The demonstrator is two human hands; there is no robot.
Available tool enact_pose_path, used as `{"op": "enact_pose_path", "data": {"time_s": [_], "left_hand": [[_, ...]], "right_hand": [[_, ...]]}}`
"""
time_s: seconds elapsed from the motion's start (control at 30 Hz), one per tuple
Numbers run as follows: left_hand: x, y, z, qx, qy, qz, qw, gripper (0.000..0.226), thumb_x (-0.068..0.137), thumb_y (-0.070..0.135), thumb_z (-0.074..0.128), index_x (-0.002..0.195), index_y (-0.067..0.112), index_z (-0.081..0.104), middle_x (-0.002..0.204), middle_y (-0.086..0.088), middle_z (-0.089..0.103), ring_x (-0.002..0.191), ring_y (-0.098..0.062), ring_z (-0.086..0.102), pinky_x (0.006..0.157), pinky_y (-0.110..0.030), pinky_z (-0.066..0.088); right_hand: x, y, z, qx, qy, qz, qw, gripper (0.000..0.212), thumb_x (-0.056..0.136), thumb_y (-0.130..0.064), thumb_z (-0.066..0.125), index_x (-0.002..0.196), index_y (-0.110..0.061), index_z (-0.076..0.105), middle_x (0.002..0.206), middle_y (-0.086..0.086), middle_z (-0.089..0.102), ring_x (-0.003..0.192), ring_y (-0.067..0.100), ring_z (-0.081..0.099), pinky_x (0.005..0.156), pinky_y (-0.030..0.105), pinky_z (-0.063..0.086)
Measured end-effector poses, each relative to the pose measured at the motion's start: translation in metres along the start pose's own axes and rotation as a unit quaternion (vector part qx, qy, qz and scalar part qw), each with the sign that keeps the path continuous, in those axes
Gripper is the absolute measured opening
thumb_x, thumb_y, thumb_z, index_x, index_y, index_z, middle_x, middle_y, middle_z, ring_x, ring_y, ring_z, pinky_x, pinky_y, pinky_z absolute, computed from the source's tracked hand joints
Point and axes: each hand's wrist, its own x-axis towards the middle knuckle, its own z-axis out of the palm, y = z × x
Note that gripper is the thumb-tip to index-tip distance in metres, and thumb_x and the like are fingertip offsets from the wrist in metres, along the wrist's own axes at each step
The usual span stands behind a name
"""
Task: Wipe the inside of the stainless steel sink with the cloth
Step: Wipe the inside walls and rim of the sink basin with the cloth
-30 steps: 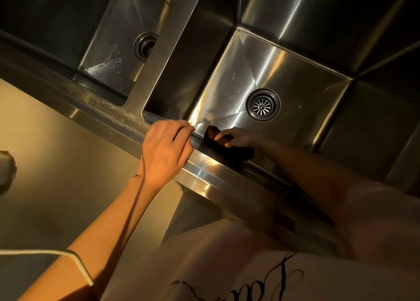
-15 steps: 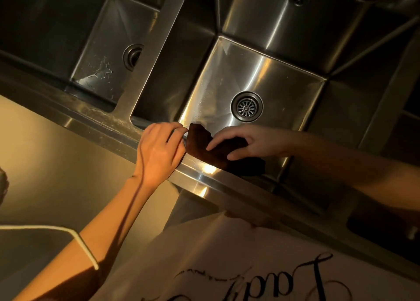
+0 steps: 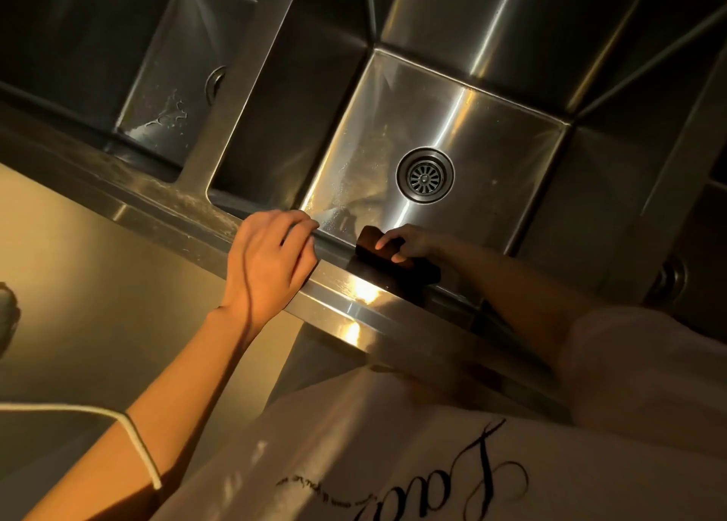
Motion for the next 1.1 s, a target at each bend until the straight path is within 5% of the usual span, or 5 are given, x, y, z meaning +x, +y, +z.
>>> {"op": "enact_pose_path", "data": {"time_s": [0.2,0.43,0.57,0.8,1.1], "left_hand": [[0.001,0.007,-0.001,-0.001,-0.017,0.012,1.000,0.032,0.101,0.021,0.043,0.109,0.004,0.068,0.106,-0.014,0.068,0.099,-0.027,0.063,0.097,-0.039,0.041],[0.006,0.025,-0.006,-0.017,0.012,-0.010,1.000,0.029,0.097,0.018,0.044,0.104,0.005,0.069,0.103,-0.013,0.069,0.098,-0.024,0.061,0.097,-0.036,0.039],[0.010,0.025,-0.006,-0.027,0.008,-0.021,0.999,0.030,0.097,0.018,0.043,0.104,0.004,0.069,0.101,-0.013,0.070,0.097,-0.027,0.064,0.095,-0.040,0.042],[0.012,0.026,0.001,-0.037,-0.005,0.020,0.999,0.030,0.097,0.017,0.044,0.104,0.003,0.070,0.101,-0.014,0.069,0.093,-0.027,0.064,0.090,-0.034,0.042],[0.017,0.024,0.008,-0.025,-0.006,0.033,0.999,0.027,0.096,0.014,0.047,0.104,0.002,0.070,0.101,-0.014,0.069,0.093,-0.026,0.062,0.090,-0.032,0.041]], "right_hand": [[-0.044,-0.022,-0.006,-0.002,-0.002,-0.041,0.999,0.045,0.085,0.003,0.061,0.122,-0.023,0.062,0.132,0.005,0.050,0.108,0.016,0.050,0.075,0.015,0.043],[-0.168,-0.073,-0.031,0.079,-0.077,-0.140,0.984,0.045,0.087,0.001,0.062,0.118,-0.031,0.064,0.119,-0.010,0.060,0.103,0.006,0.061,0.081,0.019,0.053],[-0.207,-0.081,-0.037,0.065,-0.116,-0.160,0.978,0.046,0.087,0.001,0.063,0.113,-0.037,0.064,0.127,-0.003,0.058,0.109,0.014,0.061,0.088,0.032,0.055],[-0.149,-0.051,-0.028,0.052,-0.058,-0.073,0.994,0.043,0.088,0.003,0.060,0.121,-0.025,0.061,0.120,-0.001,0.057,0.106,0.016,0.059,0.082,0.019,0.053],[-0.041,0.017,-0.006,0.045,0.004,0.102,0.994,0.049,0.084,0.014,0.053,0.120,-0.017,0.064,0.134,0.011,0.051,0.110,0.029,0.052,0.076,0.028,0.048]]}}
